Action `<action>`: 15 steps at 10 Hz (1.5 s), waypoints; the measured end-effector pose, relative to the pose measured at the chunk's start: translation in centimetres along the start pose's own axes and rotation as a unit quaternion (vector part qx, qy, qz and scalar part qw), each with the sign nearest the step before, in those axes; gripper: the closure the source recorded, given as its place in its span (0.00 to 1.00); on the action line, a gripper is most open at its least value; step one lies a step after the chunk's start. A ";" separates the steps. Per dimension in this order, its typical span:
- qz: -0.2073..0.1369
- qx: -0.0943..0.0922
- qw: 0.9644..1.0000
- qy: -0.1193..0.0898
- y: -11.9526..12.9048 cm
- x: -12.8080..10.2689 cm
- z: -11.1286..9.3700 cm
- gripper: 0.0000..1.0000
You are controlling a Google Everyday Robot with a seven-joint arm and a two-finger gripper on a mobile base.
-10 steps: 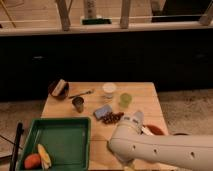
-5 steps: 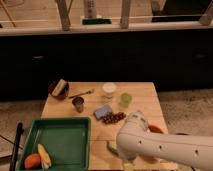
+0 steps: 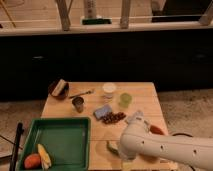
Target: Place pepper in metal cup
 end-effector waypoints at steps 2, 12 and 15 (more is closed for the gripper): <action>0.004 -0.005 1.000 -0.015 -0.5 -0.1 1.7 0.22; 0.018 -0.030 0.999 -0.038 -0.8 0.7 4.5 1.00; 0.021 -0.010 0.998 -0.054 -0.6 1.9 2.5 1.00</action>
